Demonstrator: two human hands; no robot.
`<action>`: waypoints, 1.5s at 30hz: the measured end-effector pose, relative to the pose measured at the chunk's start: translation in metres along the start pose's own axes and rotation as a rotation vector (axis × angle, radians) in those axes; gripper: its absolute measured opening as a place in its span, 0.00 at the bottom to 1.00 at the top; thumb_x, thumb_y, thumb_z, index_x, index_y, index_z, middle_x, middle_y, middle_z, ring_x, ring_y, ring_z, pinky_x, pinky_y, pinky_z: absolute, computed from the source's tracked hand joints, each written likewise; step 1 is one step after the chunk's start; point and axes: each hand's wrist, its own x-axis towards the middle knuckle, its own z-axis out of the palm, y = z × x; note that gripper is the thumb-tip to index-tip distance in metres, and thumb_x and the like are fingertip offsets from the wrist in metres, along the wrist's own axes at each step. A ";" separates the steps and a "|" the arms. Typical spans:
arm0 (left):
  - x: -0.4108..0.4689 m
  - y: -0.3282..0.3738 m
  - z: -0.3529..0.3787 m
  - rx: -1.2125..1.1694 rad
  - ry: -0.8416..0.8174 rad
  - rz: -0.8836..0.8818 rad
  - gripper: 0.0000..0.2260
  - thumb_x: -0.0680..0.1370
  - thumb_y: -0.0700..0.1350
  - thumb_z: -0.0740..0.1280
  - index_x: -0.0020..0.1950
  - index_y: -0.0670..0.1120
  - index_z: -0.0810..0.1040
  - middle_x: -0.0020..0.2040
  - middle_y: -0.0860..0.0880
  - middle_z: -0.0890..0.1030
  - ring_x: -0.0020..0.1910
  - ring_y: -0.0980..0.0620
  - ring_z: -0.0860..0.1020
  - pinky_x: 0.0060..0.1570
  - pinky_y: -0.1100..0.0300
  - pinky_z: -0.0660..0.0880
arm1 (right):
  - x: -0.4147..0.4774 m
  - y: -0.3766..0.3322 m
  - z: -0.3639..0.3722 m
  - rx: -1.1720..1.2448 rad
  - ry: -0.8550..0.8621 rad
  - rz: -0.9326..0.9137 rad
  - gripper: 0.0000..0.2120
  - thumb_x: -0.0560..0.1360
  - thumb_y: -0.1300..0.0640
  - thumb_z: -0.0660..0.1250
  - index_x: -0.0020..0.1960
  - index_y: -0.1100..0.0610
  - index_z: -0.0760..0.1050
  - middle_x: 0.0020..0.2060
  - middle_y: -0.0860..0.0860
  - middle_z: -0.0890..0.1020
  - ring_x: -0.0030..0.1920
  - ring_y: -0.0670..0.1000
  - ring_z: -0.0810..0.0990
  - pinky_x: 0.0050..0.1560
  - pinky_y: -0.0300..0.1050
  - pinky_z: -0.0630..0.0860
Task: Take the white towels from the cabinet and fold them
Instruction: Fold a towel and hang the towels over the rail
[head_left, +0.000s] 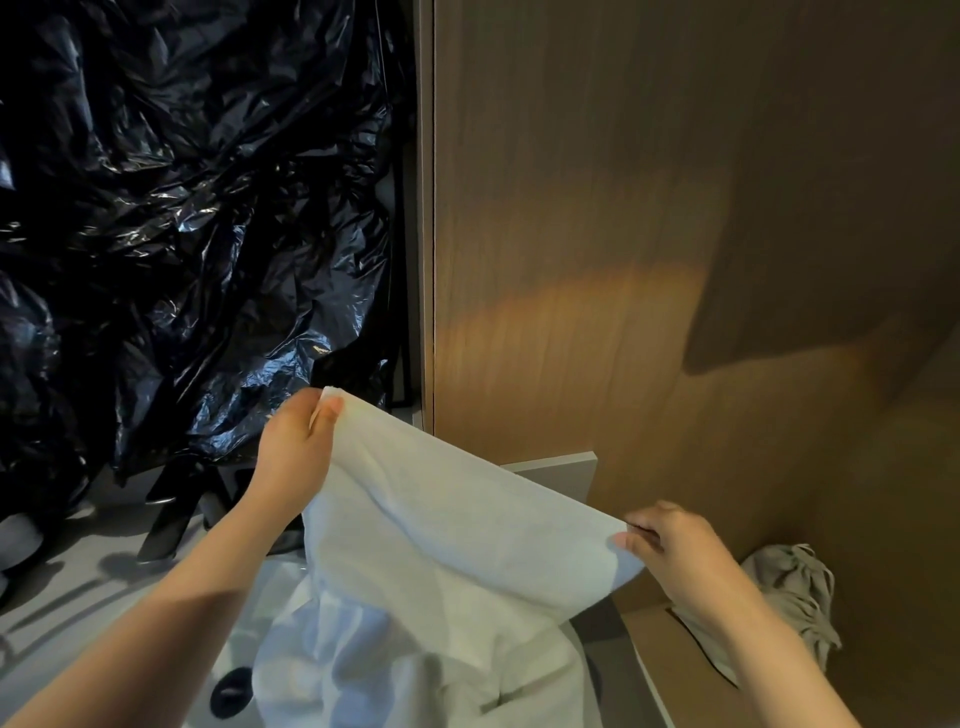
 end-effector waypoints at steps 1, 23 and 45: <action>-0.001 0.001 -0.001 0.000 -0.002 0.012 0.15 0.83 0.49 0.56 0.50 0.38 0.73 0.42 0.38 0.76 0.43 0.39 0.75 0.39 0.51 0.71 | 0.001 0.001 0.002 -0.027 -0.012 0.009 0.02 0.79 0.50 0.65 0.50 0.44 0.76 0.51 0.49 0.76 0.52 0.47 0.75 0.45 0.34 0.69; -0.040 0.051 -0.005 -0.236 -0.181 0.151 0.05 0.77 0.48 0.69 0.43 0.52 0.84 0.38 0.47 0.83 0.39 0.46 0.80 0.43 0.50 0.78 | -0.002 -0.026 0.026 0.160 -0.004 -0.171 0.21 0.81 0.51 0.63 0.73 0.43 0.66 0.70 0.40 0.68 0.67 0.40 0.67 0.66 0.36 0.65; -0.092 0.059 0.008 -0.565 -0.294 0.039 0.04 0.73 0.41 0.72 0.41 0.50 0.81 0.39 0.47 0.82 0.38 0.52 0.79 0.41 0.64 0.76 | -0.017 -0.117 0.039 0.740 0.001 -0.353 0.12 0.79 0.55 0.66 0.39 0.54 0.81 0.33 0.44 0.81 0.36 0.43 0.75 0.39 0.40 0.71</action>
